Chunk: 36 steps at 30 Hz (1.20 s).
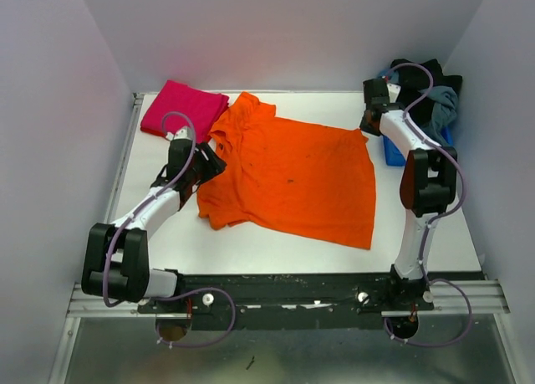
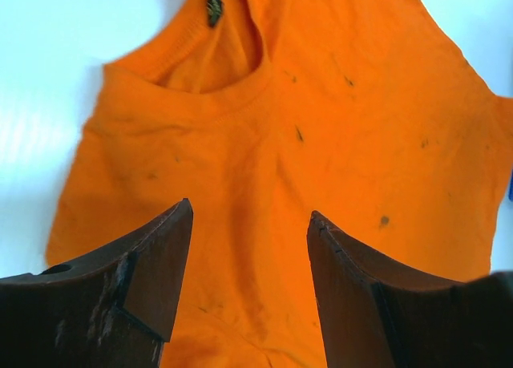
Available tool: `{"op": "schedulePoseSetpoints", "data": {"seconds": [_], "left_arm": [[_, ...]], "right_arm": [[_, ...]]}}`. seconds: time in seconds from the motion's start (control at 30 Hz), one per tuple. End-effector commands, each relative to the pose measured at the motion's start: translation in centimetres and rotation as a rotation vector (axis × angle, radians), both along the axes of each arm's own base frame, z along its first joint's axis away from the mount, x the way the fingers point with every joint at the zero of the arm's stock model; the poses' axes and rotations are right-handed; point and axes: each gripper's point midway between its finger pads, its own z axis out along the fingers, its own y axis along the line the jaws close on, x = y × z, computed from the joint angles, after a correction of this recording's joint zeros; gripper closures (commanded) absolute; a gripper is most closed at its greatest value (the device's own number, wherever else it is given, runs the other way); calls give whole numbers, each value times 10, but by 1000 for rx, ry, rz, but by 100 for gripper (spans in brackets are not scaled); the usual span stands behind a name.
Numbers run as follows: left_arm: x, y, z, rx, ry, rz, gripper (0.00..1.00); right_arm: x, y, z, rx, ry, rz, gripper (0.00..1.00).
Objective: Fold and stack the t-shirts
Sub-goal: Flatten out the tshirt
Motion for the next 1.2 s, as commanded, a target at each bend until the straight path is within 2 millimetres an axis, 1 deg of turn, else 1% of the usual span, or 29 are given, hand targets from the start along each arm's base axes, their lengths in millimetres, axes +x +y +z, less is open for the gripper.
{"op": "schedulePoseSetpoints", "data": {"seconds": [0.0, 0.03, 0.07, 0.1, 0.13, 0.2, 0.5, 0.6, 0.73, 0.9, 1.0, 1.07, 1.1, 1.17], "left_arm": [[-6, -19, 11, 2, -54, -54, 30], [-7, -18, 7, 11, -42, -52, 30], [-7, -20, 4, 11, -38, -56, 30], [-8, -21, -1, 11, -23, -58, 30], [-7, -21, -5, 12, -12, -59, 30], [-6, -20, -11, 19, 12, -54, 30], [0, -26, -21, 6, 68, -65, 30], [1, -28, -24, 4, 76, -75, 30], [3, -30, -30, 8, 101, -84, 29], [3, -39, -46, -29, 153, -113, 29], [3, -39, -53, -32, 169, -117, 29], [3, -37, -55, -26, 168, -115, 29], [3, -35, -55, -24, 169, -112, 29], [3, -33, -55, -22, 168, -110, 29]], "right_arm": [[2, -16, -17, -8, 63, -27, 72], [2, -16, -22, 6, 78, -21, 72], [7, -14, -21, 26, 76, -15, 72], [7, -16, -25, 24, 90, -21, 72], [7, -18, -24, 29, 94, -29, 72], [10, -16, -28, 52, 105, -11, 71], [23, -9, -52, 123, 215, 60, 68], [22, -10, -62, 150, 259, 65, 68], [21, -9, -67, 158, 287, 72, 66], [18, -9, -79, 157, 352, 73, 64], [16, -11, -84, 152, 376, 64, 64], [15, -12, -83, 145, 376, 56, 66], [16, -11, -82, 143, 374, 57, 71], [15, -12, -84, 145, 382, 59, 73]]}}
